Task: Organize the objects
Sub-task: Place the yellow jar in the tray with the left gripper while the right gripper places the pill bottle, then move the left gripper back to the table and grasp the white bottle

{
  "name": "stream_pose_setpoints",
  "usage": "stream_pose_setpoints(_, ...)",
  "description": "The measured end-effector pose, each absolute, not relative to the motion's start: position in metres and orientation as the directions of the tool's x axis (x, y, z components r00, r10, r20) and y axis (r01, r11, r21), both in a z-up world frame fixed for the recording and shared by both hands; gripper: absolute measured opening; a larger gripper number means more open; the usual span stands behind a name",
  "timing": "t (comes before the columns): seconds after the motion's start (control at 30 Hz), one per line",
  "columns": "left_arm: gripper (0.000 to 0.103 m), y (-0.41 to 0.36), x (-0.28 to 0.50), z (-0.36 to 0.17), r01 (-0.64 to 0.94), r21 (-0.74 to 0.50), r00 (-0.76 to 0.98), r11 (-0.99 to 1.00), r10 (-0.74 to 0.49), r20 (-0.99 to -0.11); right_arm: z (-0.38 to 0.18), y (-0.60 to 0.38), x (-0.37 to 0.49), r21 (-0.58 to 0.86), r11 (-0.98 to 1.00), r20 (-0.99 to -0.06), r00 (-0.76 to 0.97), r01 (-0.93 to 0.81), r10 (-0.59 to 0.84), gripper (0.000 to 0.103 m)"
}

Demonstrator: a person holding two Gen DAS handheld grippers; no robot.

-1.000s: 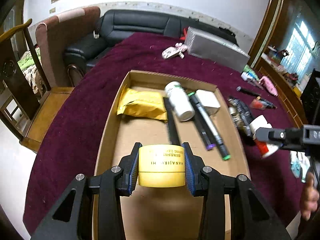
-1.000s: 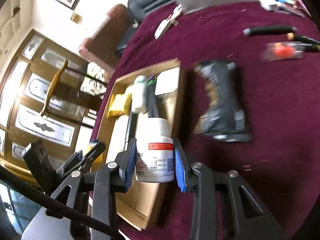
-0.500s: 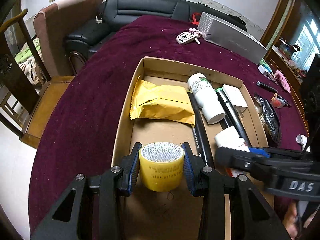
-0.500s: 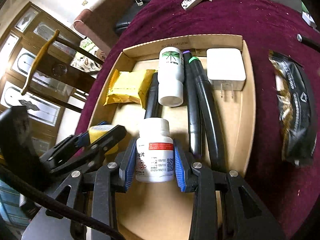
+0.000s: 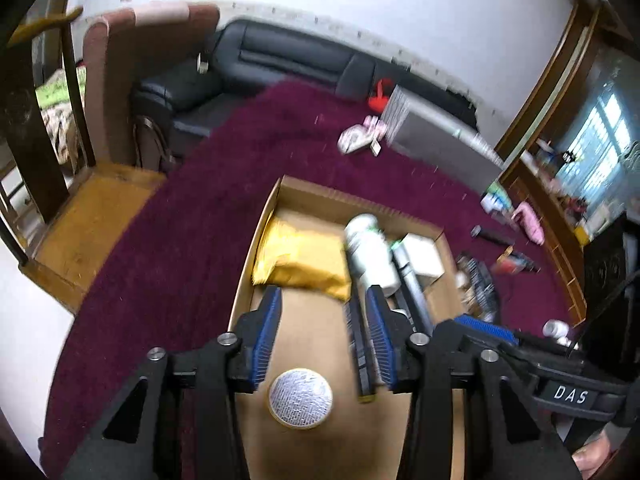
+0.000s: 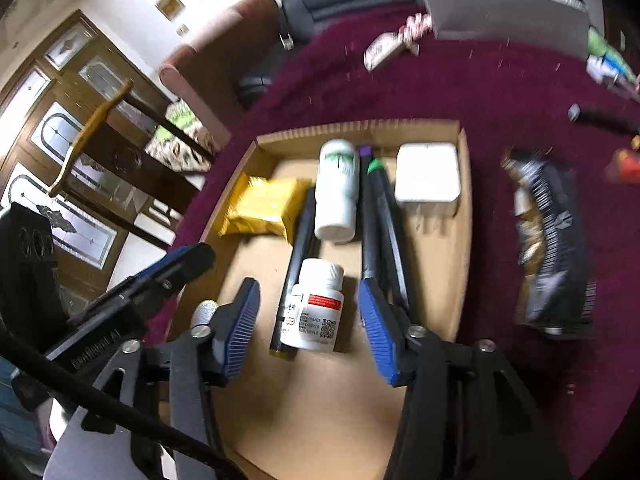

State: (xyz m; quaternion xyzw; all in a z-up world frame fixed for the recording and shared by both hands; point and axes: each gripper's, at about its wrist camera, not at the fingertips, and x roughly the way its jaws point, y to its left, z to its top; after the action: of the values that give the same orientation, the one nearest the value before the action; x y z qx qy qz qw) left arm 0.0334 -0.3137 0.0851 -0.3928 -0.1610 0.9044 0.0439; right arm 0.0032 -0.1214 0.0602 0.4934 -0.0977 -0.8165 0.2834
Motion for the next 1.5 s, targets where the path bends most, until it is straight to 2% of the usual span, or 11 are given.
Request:
stream_pose_setpoints(0.13,0.045,-0.295,0.042,0.108,-0.019,-0.346,-0.722,-0.938,0.252,-0.644,0.078,-0.095,0.021,0.426,-0.831,-0.717,-0.427,0.358,-0.551,0.058)
stream_pose_setpoints(0.27,0.045,-0.26,0.044,0.119,-0.117,-0.359,-0.701,-0.926,0.333,-0.631,0.082,-0.067,0.033,0.434,-0.844,-0.702,-0.469,0.314,-0.536,0.058)
stream_pose_setpoints(0.43,0.045,-0.206,0.038,0.122,-0.22,-0.388,-0.631,-0.895,0.434,-0.643,0.083,-0.004,0.053,0.438,-0.869,-0.69,-0.533,0.231,-0.489,0.058)
stream_pose_setpoints(0.57,0.051,-0.153,0.034,0.121,-0.299,-0.42,-0.551,-0.857,0.514,-0.657,0.079,0.068,0.07,0.477,-0.872,-0.673,-0.591,0.111,-0.444,0.058)
stream_pose_setpoints(0.67,0.051,-0.112,0.027,0.118,-0.352,-0.401,-0.497,-0.846,0.532,-0.685,0.077,0.118,0.086,0.502,-0.865,-0.652,-0.646,0.024,-0.396,0.058)
stream_pose_setpoints(0.83,0.05,-0.033,0.015,0.104,-0.468,-0.332,-0.422,-0.819,0.537,-0.73,0.08,0.186,0.106,0.5,-0.861,-0.627,-0.726,-0.098,-0.282,0.058)
stream_pose_setpoints(0.97,0.05,0.038,0.001,0.088,-0.641,-0.267,-0.325,-0.719,0.57,-0.755,0.082,0.222,0.119,0.519,-0.841,-0.607,-0.758,-0.151,-0.238,0.061)
stream_pose_setpoints(1.1,0.05,0.105,-0.002,0.071,-0.793,-0.02,-0.358,-0.609,0.492,-0.794,0.074,0.249,0.123,0.54,-0.82,-0.604,-0.766,-0.191,-0.22,0.062)
stream_pose_setpoints(1.27,0.05,0.159,-0.008,0.056,-0.848,0.085,-0.364,-0.524,0.457,-0.811,0.058,0.272,0.124,0.566,-0.794,-0.611,-0.758,-0.22,-0.226,0.062)
stream_pose_setpoints(1.5,0.05,0.196,-0.016,0.036,-0.897,0.144,-0.336,-0.418,0.432,-0.837,0.045,0.299,0.118,0.601,-0.761,-0.609,-0.756,-0.245,-0.238,0.062)
